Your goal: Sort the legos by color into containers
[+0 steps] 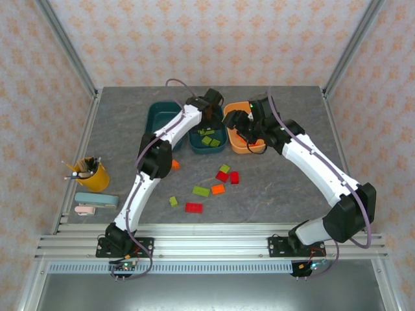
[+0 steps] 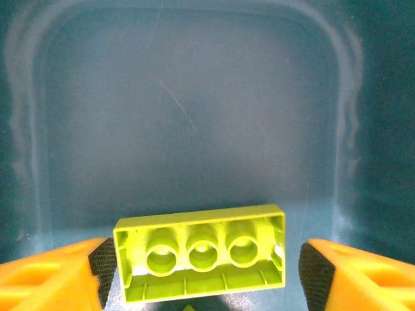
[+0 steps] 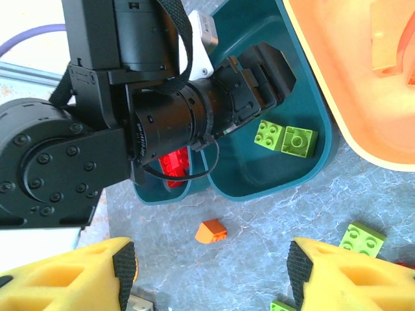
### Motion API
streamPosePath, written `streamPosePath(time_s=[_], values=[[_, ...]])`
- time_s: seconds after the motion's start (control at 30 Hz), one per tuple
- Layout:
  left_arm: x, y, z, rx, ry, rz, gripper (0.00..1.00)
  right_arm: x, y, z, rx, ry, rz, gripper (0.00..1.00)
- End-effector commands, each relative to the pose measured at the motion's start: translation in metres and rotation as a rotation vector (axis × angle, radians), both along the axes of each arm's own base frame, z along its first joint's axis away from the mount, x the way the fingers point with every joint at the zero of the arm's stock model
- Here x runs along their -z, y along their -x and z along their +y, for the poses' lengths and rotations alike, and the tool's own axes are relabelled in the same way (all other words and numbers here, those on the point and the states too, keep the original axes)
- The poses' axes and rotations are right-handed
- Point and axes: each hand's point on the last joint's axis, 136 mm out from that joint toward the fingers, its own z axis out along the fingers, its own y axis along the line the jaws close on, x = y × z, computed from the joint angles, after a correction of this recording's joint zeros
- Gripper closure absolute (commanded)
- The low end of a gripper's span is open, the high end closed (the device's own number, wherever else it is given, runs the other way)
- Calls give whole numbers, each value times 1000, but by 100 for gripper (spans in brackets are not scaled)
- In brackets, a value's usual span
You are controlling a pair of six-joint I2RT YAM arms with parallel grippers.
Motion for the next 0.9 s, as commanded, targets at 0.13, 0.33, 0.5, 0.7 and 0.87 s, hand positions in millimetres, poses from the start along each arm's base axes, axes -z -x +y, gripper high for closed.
streamPosePath(time_s=[0.13, 0.33, 0.5, 0.7, 0.87], values=[[-128, 11, 16, -37, 41, -170, 19, 4, 26, -29, -22, 134, -14, 35], [-176, 61, 34, -68, 83, -200, 19, 5, 58, -54, -71, 260, -28, 35], [-179, 134, 34, -10, 120, -161, 20, 8, 95, -61, -165, 359, -42, 36], [-132, 242, 18, 187, 71, -56, 21, 38, 153, -40, -372, 416, 9, 36], [-80, 313, 19, 258, 31, 43, 16, 62, 194, -25, -487, 405, 44, 35]])
